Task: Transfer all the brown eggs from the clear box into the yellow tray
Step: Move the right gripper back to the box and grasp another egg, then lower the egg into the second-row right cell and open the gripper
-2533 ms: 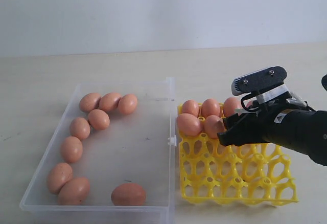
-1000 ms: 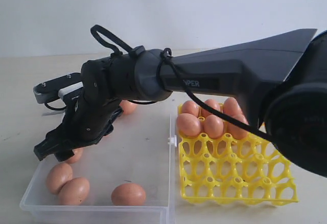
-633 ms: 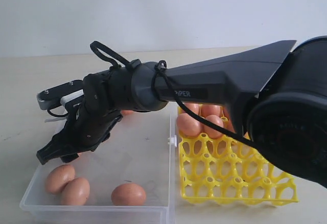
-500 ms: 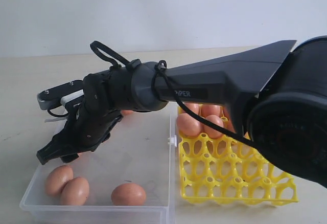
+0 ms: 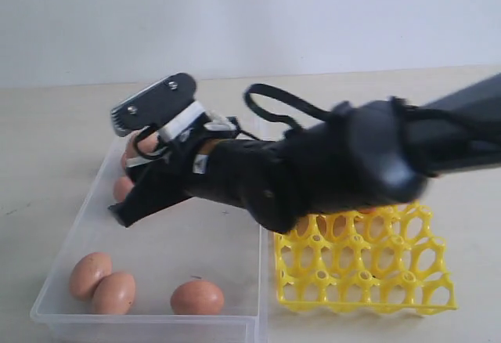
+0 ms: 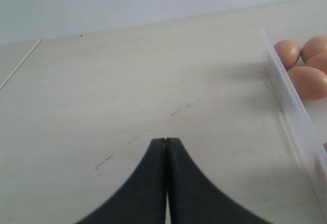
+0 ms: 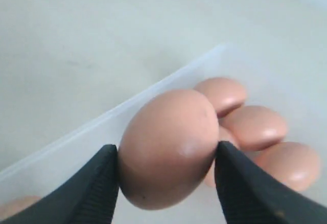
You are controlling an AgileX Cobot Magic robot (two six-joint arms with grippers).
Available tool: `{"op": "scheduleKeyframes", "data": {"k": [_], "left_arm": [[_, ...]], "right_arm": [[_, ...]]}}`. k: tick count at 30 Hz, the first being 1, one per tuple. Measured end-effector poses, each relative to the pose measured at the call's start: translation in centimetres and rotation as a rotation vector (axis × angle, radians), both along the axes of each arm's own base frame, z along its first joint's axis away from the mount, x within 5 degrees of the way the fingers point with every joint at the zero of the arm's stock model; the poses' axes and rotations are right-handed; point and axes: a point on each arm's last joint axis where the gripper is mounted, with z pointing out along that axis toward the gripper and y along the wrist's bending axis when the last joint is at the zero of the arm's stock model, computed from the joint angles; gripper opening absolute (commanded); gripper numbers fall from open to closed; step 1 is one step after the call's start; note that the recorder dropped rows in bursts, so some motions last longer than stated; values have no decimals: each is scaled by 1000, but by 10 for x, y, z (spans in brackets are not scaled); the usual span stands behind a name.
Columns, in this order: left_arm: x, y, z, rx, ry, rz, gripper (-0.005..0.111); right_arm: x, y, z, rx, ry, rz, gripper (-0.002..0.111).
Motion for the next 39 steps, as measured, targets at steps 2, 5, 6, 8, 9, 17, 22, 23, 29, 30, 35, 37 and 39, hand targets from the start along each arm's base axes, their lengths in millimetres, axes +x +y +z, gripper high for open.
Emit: {"op": "scheduleKeyframes", "data": {"k": [2, 5, 6, 8, 9, 17, 22, 23, 29, 30, 35, 37, 39], "left_arm": [[0, 0, 0, 0, 0, 0, 0], [0, 0, 0, 0, 0, 0, 0], [0, 0, 0, 0, 0, 0, 0], [0, 0, 0, 0, 0, 0, 0], [0, 0, 0, 0, 0, 0, 0], [0, 0, 0, 0, 0, 0, 0], [0, 0, 0, 0, 0, 0, 0], [0, 0, 0, 0, 0, 0, 0], [0, 0, 0, 0, 0, 0, 0], [0, 0, 0, 0, 0, 0, 0], [0, 0, 0, 0, 0, 0, 0], [0, 0, 0, 0, 0, 0, 0], [0, 0, 0, 0, 0, 0, 0]], "right_arm": [[-11, -27, 7, 8, -99, -19, 0], [-21, -66, 19, 11, -193, -79, 0], [-25, -81, 22, 7, -225, -111, 0], [-28, -102, 24, 8, -242, -169, 0], [-29, -115, 24, 8, -248, -215, 0], [-36, -179, 4, -48, -190, -417, 0], [-39, -209, -11, -71, -109, -558, 0], [-39, -213, -13, -69, -98, -578, 0], [-35, -238, -18, -2, -29, -734, 0], [-34, -239, -20, 1, -21, -742, 0], [-33, -238, -39, -48, 35, -727, 0], [-33, -237, -45, -69, 52, -723, 2], [-33, -237, -49, -79, 61, -723, 7]]}}
